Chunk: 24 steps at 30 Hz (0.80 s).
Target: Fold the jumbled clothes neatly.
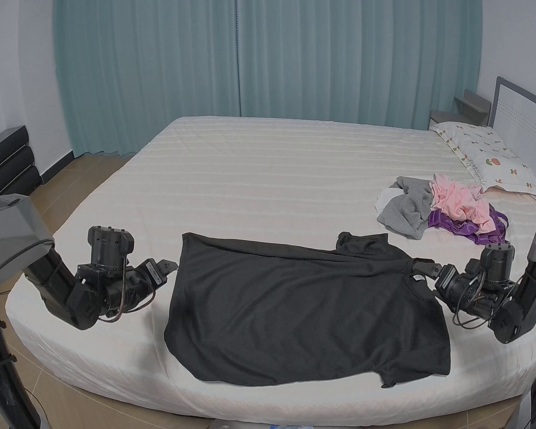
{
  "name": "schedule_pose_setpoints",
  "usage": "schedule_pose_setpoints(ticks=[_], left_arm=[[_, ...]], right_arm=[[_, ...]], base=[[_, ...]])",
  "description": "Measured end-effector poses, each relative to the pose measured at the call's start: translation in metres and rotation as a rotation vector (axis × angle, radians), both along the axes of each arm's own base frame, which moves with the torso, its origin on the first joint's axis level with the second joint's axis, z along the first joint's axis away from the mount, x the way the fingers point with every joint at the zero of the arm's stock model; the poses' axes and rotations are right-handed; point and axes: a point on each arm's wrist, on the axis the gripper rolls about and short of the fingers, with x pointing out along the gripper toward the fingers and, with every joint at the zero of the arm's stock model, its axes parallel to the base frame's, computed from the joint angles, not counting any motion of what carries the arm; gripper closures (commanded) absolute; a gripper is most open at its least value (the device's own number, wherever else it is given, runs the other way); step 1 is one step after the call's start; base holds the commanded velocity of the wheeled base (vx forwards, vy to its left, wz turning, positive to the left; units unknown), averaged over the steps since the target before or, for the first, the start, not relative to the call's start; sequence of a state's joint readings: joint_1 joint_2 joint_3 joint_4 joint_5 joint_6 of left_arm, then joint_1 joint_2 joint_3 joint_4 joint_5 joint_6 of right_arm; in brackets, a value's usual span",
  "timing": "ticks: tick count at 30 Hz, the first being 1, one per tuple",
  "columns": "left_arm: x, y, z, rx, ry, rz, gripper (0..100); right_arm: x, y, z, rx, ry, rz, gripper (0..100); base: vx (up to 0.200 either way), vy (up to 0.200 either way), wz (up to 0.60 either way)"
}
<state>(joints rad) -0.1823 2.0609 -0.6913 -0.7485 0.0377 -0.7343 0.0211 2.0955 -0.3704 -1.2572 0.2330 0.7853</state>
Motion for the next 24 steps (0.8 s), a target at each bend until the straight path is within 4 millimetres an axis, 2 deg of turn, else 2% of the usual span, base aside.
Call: schedule_pose_setpoints(ticks=[5, 9, 19, 24], left_arm=[[-0.039, -0.009, 0.004, -0.073, 0.035, -0.007, 0], [-0.058, -0.015, 0.004, -0.101, 0.061, -0.024, 0], [-0.068, -0.019, 0.002, -0.115, 0.085, -0.034, 0], [-0.069, -0.02, 0.001, -0.114, 0.09, -0.037, 0]], right_arm=[[-0.032, 0.005, -0.001, 0.008, 0.027, 0.028, 0], [-0.047, 0.006, -0.003, 0.015, 0.045, 0.041, 0], [-0.057, 0.007, -0.01, 0.019, 0.077, 0.053, 0], [-0.058, 0.007, -0.012, 0.019, 0.084, 0.053, 0]], base=[[0.0, 0.0, 0.0], [0.0, 0.0, 0.0], [-0.18, 0.0, 0.0], [0.0, 0.0, 0.0]])
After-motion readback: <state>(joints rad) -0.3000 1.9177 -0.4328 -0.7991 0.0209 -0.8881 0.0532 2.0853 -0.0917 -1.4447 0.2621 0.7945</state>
